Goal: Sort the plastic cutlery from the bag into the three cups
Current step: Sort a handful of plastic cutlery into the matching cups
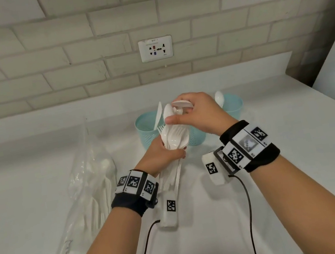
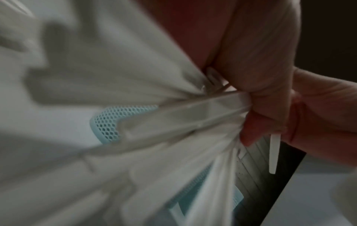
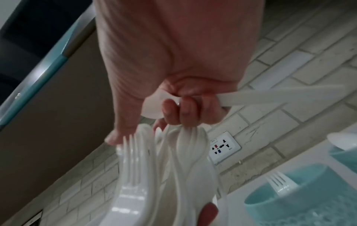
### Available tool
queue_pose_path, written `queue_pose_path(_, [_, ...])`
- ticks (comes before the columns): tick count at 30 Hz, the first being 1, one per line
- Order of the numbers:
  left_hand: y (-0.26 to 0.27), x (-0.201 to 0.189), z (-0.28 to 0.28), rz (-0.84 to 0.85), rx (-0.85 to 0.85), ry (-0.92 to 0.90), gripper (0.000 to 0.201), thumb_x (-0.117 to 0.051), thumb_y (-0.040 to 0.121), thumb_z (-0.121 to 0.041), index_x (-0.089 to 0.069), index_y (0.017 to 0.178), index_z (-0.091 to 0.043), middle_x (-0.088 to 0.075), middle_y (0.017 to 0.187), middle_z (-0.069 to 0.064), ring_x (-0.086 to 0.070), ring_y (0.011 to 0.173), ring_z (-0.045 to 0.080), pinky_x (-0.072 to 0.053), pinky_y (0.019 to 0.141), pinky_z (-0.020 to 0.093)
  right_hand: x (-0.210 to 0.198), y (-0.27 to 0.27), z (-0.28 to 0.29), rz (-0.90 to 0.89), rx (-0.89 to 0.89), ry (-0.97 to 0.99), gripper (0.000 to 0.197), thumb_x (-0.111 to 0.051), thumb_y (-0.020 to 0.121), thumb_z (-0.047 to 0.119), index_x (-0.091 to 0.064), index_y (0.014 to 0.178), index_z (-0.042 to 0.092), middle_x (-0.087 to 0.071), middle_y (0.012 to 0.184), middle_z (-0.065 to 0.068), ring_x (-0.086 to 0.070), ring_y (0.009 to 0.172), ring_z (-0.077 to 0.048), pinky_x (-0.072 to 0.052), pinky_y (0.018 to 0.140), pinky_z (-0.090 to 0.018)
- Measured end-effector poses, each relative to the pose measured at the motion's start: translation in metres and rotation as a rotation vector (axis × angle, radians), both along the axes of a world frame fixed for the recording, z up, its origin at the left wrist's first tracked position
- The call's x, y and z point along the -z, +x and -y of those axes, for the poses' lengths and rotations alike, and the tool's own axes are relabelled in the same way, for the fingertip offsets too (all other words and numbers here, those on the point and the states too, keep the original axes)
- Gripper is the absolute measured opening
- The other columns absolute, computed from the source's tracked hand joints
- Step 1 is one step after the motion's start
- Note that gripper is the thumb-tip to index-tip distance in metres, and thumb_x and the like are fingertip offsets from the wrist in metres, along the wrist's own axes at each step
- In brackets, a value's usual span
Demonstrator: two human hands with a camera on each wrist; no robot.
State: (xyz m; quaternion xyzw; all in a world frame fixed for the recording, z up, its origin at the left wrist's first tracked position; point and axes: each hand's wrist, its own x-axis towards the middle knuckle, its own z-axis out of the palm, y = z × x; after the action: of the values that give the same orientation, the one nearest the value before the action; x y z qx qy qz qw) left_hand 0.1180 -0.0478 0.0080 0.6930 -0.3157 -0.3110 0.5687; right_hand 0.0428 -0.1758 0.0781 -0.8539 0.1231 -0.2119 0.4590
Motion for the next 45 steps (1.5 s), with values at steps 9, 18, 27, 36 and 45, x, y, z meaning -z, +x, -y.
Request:
queue_pose_path(9, [-0.010,-0.002,0.014,0.038,-0.038,0.013,0.049,-0.068,0.075,0.003,-0.052,0.117,-0.018,-0.062,0.096,-0.002,-0.059,0.088,0.012,-0.048,0.075,0.023,-0.015,-0.006,0.021,0.250,0.031,0.340,0.013,-0.071,0.081,0.021,-0.062,0.088,0.017,-0.060,0.073,0.008,-0.054,0.062,-0.002,-0.043,0.060,-0.015])
queue_pose_path(18, [-0.007,0.008,0.021,-0.026,-0.153,0.007,0.028,-0.067,0.076,0.003,-0.059,0.093,-0.018,-0.064,0.084,0.003,-0.061,0.078,0.018,-0.052,0.076,0.032,-0.032,0.001,0.091,0.591,0.296,0.520,0.010,-0.036,0.101,0.016,-0.042,0.100,0.022,-0.057,0.075,-0.001,-0.058,0.073,-0.015,-0.048,0.073,-0.023])
queue_pose_path(27, [-0.011,0.001,0.025,-0.146,-0.109,-0.137,0.017,-0.063,0.074,0.006,-0.059,0.085,-0.006,-0.061,0.072,0.003,-0.056,0.060,0.013,-0.048,0.060,0.024,0.033,0.018,0.141,0.248,0.342,0.298,0.015,-0.035,0.098,0.007,-0.039,0.110,0.014,-0.050,0.082,0.001,-0.055,0.073,-0.013,-0.046,0.079,-0.025])
queue_pose_path(36, [-0.009,0.000,0.030,-0.265,-0.112,-0.222,0.029,-0.065,0.068,-0.005,-0.059,0.097,-0.008,-0.056,0.074,0.006,-0.055,0.063,0.016,-0.047,0.067,0.029,0.039,0.012,0.127,0.138,0.350,-0.141,0.043,-0.069,0.082,0.026,-0.056,0.122,0.016,-0.048,0.112,0.001,-0.046,0.103,-0.007,-0.036,0.093,-0.020])
queue_pose_path(45, [-0.009,-0.004,0.033,-0.248,-0.131,-0.301,0.039,-0.065,0.081,0.004,-0.057,0.118,-0.001,-0.064,0.093,0.009,-0.063,0.076,0.013,-0.053,0.068,0.023,0.026,0.011,0.046,-0.052,-0.200,0.192,0.017,-0.074,0.077,0.010,-0.067,0.092,0.005,-0.063,0.077,-0.004,-0.058,0.064,-0.006,-0.048,0.062,-0.016])
